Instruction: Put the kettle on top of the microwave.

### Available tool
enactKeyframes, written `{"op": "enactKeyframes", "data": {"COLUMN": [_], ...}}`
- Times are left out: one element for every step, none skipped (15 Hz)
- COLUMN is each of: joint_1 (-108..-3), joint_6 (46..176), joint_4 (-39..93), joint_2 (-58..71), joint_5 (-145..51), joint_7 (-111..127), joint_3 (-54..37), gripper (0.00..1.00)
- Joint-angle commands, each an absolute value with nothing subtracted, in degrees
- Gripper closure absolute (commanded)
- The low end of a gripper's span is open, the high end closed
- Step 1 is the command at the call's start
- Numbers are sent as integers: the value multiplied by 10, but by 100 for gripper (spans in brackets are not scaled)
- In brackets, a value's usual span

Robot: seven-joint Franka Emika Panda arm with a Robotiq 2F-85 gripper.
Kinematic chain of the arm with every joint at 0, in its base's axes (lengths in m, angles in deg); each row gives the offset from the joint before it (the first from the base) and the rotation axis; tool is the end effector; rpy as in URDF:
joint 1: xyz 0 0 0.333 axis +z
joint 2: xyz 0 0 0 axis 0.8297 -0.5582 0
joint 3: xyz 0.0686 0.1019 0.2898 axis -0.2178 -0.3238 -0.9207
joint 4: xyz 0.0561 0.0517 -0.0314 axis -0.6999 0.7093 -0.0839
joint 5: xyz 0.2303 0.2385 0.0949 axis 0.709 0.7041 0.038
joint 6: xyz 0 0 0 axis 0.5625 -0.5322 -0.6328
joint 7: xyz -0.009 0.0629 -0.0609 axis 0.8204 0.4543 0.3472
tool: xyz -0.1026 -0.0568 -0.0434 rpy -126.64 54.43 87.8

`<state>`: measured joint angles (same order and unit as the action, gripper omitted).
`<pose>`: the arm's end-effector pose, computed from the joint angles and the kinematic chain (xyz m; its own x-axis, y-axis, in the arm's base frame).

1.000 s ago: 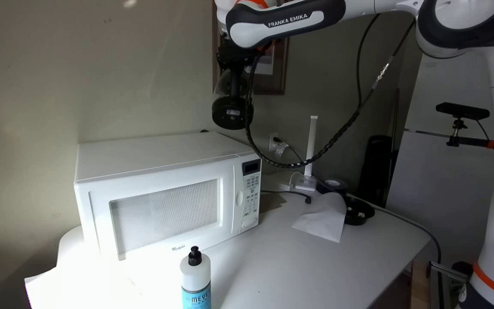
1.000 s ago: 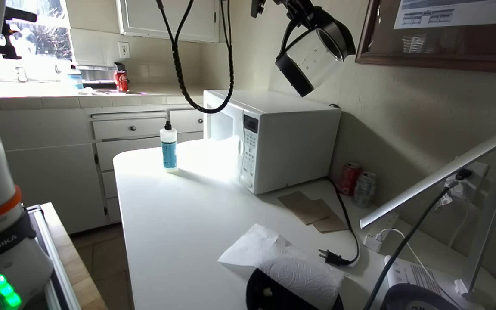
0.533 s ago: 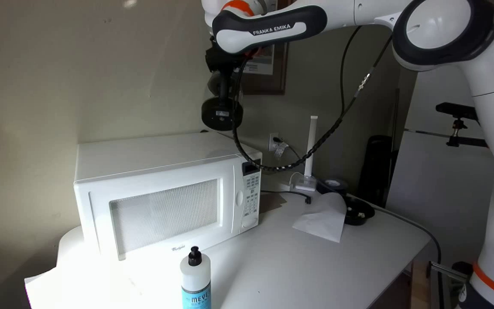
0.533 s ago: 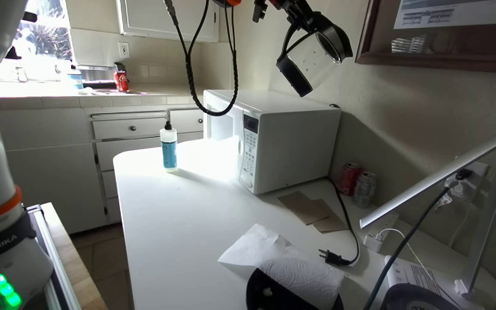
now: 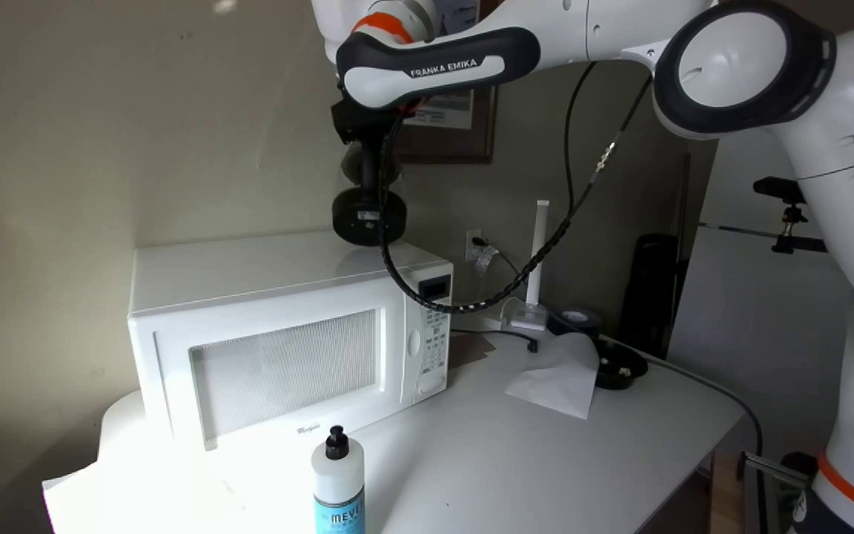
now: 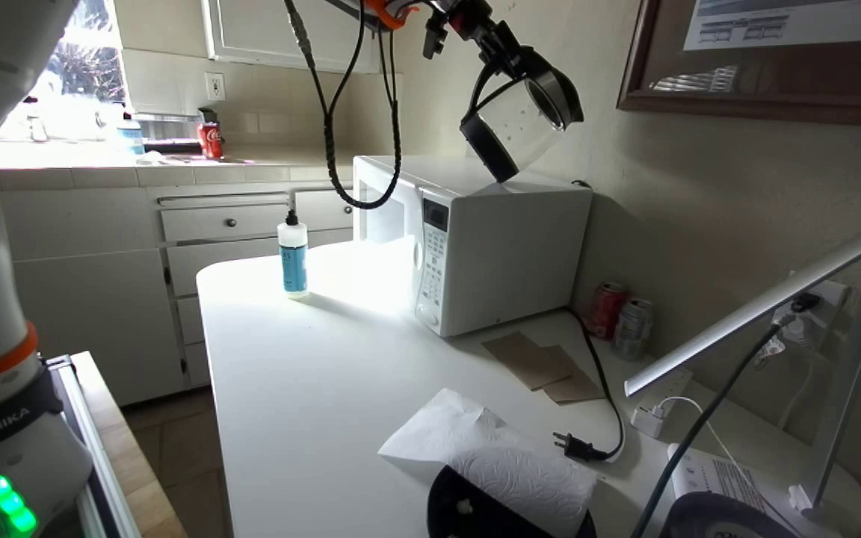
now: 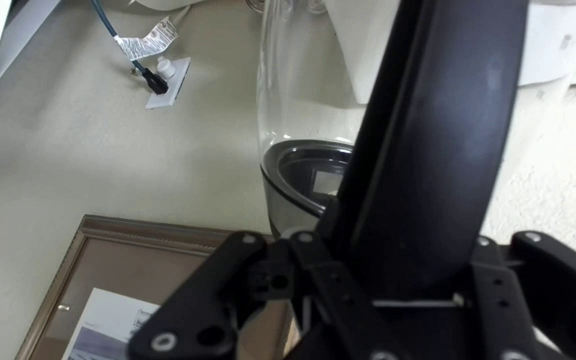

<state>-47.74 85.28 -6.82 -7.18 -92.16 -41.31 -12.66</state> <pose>0.6900 0.0360 0.5972 0.5928 -0.3136 0.7418 -0.6729 -0.6989 0.2423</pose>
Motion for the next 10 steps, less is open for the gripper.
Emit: {"op": "enactKeyframes", "data": {"joint_1": [-448, -439, -432, -426, -419, -413, -403, -394, -385, -377], "joint_6": [813, 805, 801, 797, 789, 780, 758, 733, 711, 691], "joint_4": [-115, -117, -120, -122, -125, -129, -137, -142, -149, -153], "joint_2": [-91, -92, -95, -98, -100, -103, -110, -115, -120, -124], "joint_5": [-937, -940, -942, -945, -944, -944, -944, -944, -950, -951], "joint_7": [-396, -394, -390, -389, -388, -393, -407, -420, -437, -451], "joint_3": [-126, -125, -125, -124, -124, -123, -120, -117, -112, -111], "gripper": [94, 94, 94, 94, 94, 94, 94, 94, 94, 94]}}
